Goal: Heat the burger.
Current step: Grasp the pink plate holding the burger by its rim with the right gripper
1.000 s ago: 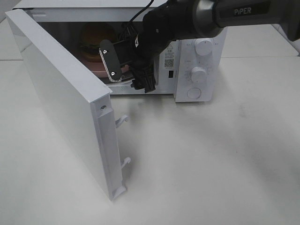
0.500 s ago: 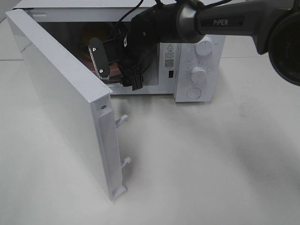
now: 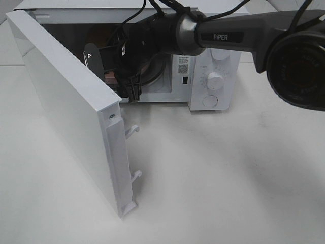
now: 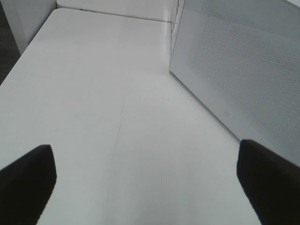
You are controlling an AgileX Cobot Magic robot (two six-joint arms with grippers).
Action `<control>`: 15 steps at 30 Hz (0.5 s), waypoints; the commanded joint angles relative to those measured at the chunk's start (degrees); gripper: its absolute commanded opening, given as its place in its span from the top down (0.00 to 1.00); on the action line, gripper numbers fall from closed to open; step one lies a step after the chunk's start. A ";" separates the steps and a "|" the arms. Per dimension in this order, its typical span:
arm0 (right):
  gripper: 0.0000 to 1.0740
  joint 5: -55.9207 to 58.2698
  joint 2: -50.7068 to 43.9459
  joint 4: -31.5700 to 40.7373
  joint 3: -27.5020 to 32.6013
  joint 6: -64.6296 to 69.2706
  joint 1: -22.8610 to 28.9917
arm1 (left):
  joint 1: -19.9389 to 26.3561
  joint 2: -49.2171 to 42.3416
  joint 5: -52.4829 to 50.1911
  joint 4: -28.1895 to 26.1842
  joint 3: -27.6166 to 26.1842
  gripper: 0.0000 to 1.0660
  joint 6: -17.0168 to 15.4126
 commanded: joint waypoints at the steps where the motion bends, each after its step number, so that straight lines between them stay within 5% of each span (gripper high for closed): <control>1: 0.23 -0.23 0.57 0.63 -1.09 0.46 0.34 | 0.34 -1.09 -0.46 -0.63 0.17 0.06 -0.23; 15: 0.25 -1.55 3.27 10.49 -1.20 -6.19 -0.57 | 0.34 -1.09 -0.46 -0.63 0.17 0.06 -0.23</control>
